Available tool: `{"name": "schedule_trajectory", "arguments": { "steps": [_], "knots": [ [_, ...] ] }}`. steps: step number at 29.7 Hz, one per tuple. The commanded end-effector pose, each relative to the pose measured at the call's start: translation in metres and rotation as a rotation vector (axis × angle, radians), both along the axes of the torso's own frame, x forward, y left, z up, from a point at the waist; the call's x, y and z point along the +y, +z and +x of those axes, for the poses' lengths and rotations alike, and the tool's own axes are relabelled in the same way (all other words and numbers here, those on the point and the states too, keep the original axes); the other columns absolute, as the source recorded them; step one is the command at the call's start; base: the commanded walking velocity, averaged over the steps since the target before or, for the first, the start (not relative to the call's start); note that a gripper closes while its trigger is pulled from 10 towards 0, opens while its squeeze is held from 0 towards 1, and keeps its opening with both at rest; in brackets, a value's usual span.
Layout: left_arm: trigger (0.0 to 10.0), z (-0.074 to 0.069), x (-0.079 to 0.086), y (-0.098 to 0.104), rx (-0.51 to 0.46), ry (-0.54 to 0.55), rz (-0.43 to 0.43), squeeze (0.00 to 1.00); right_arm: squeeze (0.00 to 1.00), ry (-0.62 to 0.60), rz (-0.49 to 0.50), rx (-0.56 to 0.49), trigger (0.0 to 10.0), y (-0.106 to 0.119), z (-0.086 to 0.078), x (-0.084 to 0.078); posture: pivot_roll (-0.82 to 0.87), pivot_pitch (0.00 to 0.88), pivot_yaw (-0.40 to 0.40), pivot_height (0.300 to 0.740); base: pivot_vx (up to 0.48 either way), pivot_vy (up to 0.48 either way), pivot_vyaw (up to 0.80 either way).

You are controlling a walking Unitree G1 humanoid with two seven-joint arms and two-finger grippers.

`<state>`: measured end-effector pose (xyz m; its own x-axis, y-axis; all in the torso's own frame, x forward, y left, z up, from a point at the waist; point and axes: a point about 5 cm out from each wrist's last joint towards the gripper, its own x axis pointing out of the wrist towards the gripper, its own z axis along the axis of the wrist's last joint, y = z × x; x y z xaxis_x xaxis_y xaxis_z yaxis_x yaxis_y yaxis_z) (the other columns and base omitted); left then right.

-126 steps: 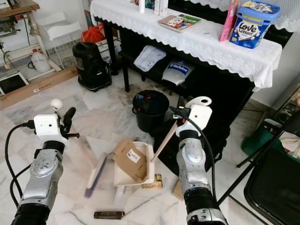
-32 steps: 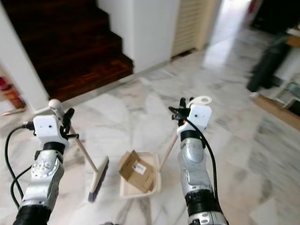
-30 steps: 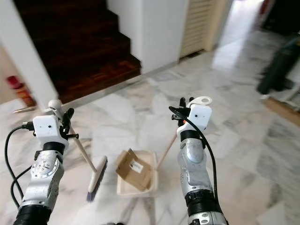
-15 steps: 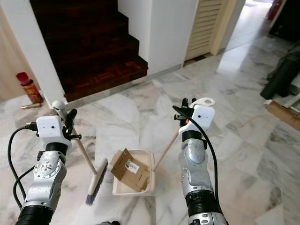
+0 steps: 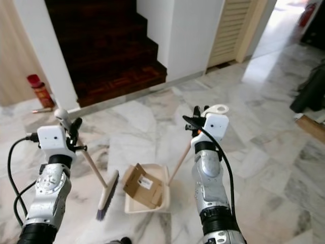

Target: Sweep floor

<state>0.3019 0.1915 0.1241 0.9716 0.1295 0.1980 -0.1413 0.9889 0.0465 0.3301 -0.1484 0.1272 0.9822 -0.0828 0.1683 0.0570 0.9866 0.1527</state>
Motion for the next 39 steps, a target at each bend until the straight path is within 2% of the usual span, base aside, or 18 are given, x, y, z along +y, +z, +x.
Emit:
{"name": "schedule_trajectory", "arguments": {
  "steps": [1, 13, 39],
  "knots": [
    [10.0, 0.0013, -0.0003, 0.0129, -0.062, -0.004, 0.01, 0.0, 0.0, -0.011, 0.005, -0.056, 10.0, 0.0134, 0.0027, -0.0021, 0.02, 0.0, -0.042, 0.74, 0.0, 0.0, 0.0],
    [10.0, 0.0016, -0.0009, 0.0132, -0.063, -0.006, 0.008, 0.0, 0.0, -0.006, 0.006, -0.052, 10.0, 0.0133, 0.0032, -0.0024, 0.02, 0.0, -0.043, 0.74, 0.0, 0.0, 0.0],
    [10.0, 0.0011, -0.0025, 0.0135, -0.064, -0.004, 0.001, 0.0, 0.0, 0.021, 0.013, -0.034, 10.0, 0.0105, 0.0032, -0.0004, 0.02, 0.0, -0.05, 0.74, 0.0, 0.31, 0.0]
  ]
}}
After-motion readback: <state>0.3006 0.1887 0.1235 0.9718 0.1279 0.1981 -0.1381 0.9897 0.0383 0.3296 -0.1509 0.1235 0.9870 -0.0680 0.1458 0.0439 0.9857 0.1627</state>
